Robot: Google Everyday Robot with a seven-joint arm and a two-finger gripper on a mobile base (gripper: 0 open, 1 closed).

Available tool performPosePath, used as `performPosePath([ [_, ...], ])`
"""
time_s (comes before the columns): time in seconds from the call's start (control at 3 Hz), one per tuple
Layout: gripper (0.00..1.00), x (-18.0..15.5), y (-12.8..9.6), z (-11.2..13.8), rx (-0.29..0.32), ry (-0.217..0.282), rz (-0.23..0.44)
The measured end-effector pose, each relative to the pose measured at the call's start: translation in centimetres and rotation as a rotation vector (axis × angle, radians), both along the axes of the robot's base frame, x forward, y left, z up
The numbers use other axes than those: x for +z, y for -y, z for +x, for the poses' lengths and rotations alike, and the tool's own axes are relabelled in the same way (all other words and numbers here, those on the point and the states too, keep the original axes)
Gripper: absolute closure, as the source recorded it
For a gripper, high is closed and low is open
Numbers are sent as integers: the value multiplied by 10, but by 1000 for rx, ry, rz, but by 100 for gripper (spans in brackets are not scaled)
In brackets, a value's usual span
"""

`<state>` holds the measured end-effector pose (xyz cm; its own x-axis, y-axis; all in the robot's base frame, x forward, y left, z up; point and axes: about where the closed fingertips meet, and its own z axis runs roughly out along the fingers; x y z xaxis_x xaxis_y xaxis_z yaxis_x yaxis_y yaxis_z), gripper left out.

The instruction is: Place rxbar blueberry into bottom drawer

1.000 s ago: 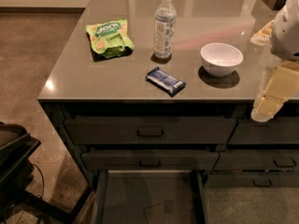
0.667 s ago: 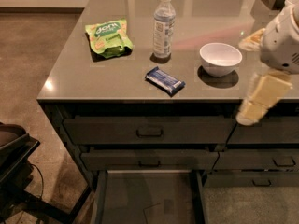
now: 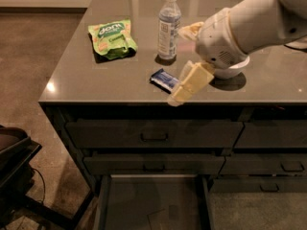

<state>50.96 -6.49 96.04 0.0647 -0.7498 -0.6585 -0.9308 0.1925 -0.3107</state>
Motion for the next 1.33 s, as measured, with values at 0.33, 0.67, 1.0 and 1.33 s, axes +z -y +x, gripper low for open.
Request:
performPosePath([
  [0.33,0,6,-4,4,-11,20,17],
  [0.67,0,-9,6,9,-46,12,-10],
  [1.0,0,-46,26,62,-71,89,39],
  [1.33,0,-44,26,60,-72,88,31],
])
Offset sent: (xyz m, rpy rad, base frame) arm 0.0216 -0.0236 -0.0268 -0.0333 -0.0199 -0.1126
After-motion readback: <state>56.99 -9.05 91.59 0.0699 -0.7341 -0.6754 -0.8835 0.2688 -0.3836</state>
